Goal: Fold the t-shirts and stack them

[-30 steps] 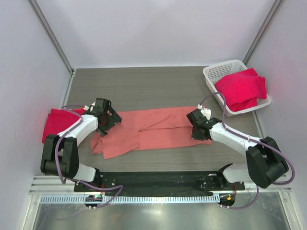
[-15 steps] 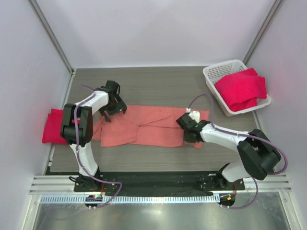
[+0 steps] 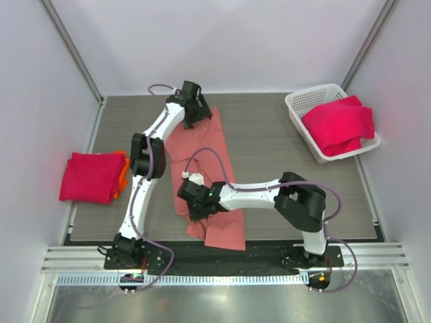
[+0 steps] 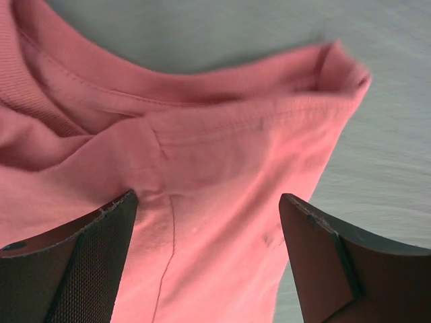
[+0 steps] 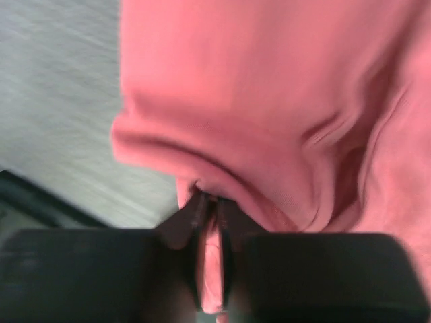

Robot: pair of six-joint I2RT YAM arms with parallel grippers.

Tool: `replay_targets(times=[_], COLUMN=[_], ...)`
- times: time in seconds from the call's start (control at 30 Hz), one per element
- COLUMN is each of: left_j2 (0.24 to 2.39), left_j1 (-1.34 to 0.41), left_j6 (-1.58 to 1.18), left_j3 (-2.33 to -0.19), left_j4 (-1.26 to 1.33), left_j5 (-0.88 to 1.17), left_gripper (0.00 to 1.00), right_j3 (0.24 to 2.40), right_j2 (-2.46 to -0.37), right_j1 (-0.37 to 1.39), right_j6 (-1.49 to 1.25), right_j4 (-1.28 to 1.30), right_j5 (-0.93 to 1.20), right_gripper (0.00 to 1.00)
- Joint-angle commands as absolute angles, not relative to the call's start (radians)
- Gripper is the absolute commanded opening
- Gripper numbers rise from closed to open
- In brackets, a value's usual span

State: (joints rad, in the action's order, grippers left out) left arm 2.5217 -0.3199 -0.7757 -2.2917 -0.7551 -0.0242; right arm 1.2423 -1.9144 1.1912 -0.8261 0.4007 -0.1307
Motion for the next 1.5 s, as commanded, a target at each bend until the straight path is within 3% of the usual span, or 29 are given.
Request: replay_targets(times=[0.0, 0.03, 0.13, 0.27, 0.4, 0.5, 0.73, 1.07, 1.13, 1.23, 1.27, 1.37, 1.47], left_j2=[2.672, 2.689, 2.675, 2.571, 2.562, 2.536, 2.222, 1.893, 1.882, 1.897, 1.904, 1.908, 1.878], left_j1=[-0.368, -0.365, -0.361, -0.354, -0.341, -0.319, -0.269, -0.244, -0.239, -0.23, -0.23, -0.235, -0.252], left_j6=[-0.77, -0.787, -0.792, -0.785, -0.795, -0.825, -0.787, -0.634, -0.624, -0.632, -0.637, -0.641, -0.632], left_j3=[-2.494, -2.519, -2.468, -2.332, -2.408, -2.412, -2.029, -1.574, -1.516, -1.48, -1.477, -1.439, -1.381], left_j4=[-0.718, -0.698, -0.568, -0.364, -0.281, -0.273, -0.146, -0.247, -0.25, -0.249, -0.236, -0.197, -0.163], left_j5=[0.078, 0.101, 0.129, 0.126, 0.181, 0.238, 0.442, 0.338, 0.316, 0.288, 0.285, 0.276, 0.227], left_gripper=[0.87, 0.87, 0.89, 0.92, 0.96, 0.97, 0.99, 0.99, 1.0, 1.0, 1.0, 0.99, 0.99], right_j3=[1.301, 1.296, 1.25, 1.164, 1.15, 1.18, 1.428, 1.834, 1.922, 2.012, 2.028, 2.06, 2.098], right_j2=[-1.87, -1.841, -1.731, -1.623, -1.617, -1.681, -2.02, -2.394, -2.454, -2.506, -2.529, -2.549, -2.56], right_j1=[1.158, 1.137, 1.043, 0.863, 0.675, 0.556, 0.355, 0.268, 0.264, 0.261, 0.258, 0.239, 0.206], right_j6=[-0.789, -0.77, -0.736, -0.666, -0.608, -0.588, -0.629, -0.707, -0.71, -0.712, -0.712, -0.715, -0.716], right_j4=[0.414, 0.413, 0.405, 0.341, 0.278, 0.226, 0.124, 0.15, 0.17, 0.193, 0.199, 0.207, 0.212], right_j5=[-0.073, -0.077, -0.068, 0.033, 0.112, 0.117, 0.299, 0.393, 0.4, 0.391, 0.379, 0.338, 0.305], right_gripper=[0.19, 0.3, 0.46, 0.48, 0.52, 0.57, 0.62, 0.63, 0.61, 0.46, 0.29, 0.02, 0.01])
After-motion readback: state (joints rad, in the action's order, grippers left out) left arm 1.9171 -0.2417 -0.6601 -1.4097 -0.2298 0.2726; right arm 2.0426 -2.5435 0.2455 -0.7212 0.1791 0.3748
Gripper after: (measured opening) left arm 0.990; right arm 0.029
